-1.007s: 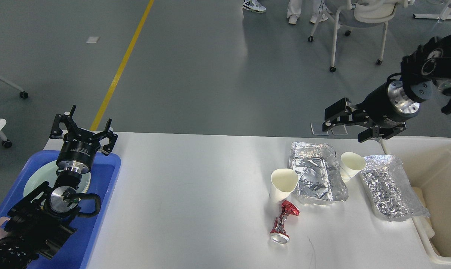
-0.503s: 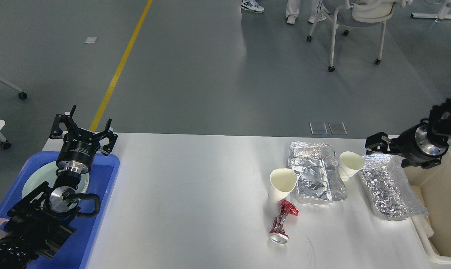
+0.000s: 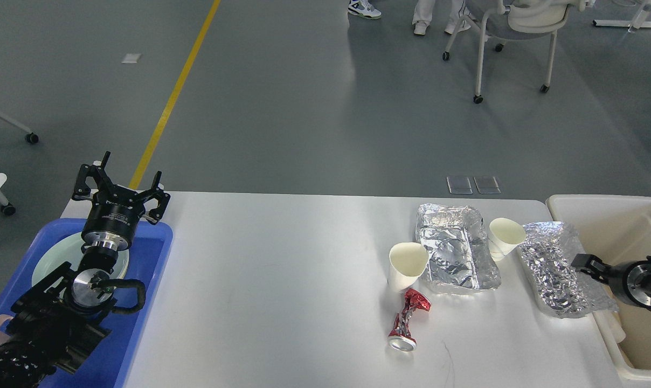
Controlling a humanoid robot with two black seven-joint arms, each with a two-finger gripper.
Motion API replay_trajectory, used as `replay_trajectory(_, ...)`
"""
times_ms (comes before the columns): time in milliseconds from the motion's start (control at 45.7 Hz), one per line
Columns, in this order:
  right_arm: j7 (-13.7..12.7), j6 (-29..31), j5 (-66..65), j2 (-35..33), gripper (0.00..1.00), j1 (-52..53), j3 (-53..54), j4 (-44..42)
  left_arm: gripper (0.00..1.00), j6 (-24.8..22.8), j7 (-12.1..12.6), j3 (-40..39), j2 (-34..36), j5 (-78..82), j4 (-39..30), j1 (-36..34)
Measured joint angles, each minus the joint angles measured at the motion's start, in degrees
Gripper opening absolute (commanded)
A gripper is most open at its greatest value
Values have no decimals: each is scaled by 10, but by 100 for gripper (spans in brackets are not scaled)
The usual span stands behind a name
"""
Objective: Tidy desktop
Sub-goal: 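Move the right gripper down onto the crumpled foil packet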
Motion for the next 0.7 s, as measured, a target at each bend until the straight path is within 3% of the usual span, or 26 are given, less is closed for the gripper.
replay_trajectory(153,25,-29,0,8,100,-34,9,-20,98,0,-1,0,0,0,0,0)
replay_trajectory(219,35,-41,0,18,93,-53,8,-38,98,0,-1,0,0,0,0,0)
replay_trajectory(394,50,-51,0,40,41,-88,7,-75,98,0,0,0,0,0,0,0)
replay_trajectory(460,56,-53,0,43,32,-93,7,-78,98,0,0,0,0,0,0,0)
replay_trajectory(482,58,-53,-1,43,25,-94,7,-78,98,0,0,0,0,0,0,0)
replay_trajectory(525,60,-53,-1,45,0,-97,7,-79,98,0,0,0,0,0,0,0)
replay_trajectory(700,63,-52,-1,50,0,-102,5,-84,98,0,0,0,0,1,-1,0)
